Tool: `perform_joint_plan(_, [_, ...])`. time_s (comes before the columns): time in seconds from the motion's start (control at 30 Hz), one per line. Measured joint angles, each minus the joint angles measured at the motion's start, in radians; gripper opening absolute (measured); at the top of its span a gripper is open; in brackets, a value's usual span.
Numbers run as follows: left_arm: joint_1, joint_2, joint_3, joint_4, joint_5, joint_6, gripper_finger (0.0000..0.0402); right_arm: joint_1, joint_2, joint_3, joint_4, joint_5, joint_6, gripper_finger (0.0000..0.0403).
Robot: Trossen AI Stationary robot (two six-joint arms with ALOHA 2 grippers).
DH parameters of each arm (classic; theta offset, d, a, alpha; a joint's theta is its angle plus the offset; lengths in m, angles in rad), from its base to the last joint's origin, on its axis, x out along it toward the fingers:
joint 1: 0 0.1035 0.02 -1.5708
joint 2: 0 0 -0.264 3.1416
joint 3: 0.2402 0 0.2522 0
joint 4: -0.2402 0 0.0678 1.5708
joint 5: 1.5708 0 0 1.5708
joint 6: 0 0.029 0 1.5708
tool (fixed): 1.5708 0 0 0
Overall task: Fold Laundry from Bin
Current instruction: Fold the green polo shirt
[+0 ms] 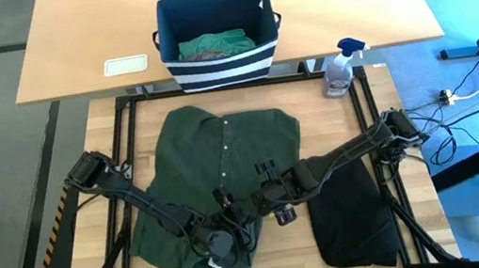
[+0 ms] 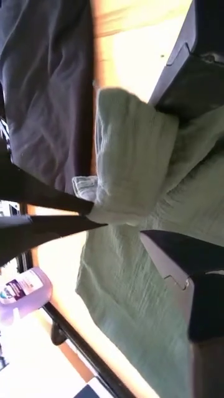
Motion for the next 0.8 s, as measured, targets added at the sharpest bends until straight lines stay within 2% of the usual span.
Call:
perform_joint_plan(0.13, [-0.005,0.000,0.000,0.012,-0.001,0.071,0.0251,-0.010,0.000,0.000,0.000,-0.004,0.000,0.0001])
perform_joint_plan(0.27, [-0.011,0.000,0.000,0.012,-0.001,0.110,0.0210,-0.018,0.000,0.000,0.001,-0.008,0.000,0.0001])
perform_joint_plan(0.47, [-0.007,0.000,0.000,0.012,0.008,0.096,0.0125,-0.022,0.000,0.000,0.013,-0.013,0.000,0.0001])
perform_joint_plan(0.67, [-0.002,0.000,0.000,0.013,0.009,0.062,0.0017,-0.022,0.000,0.000,0.017,-0.012,0.000,0.0001])
perform_joint_plan(0.8, [-0.007,0.000,0.000,0.013,0.008,0.066,0.0005,-0.020,0.000,0.000,-0.007,-0.008,0.000,0.0014])
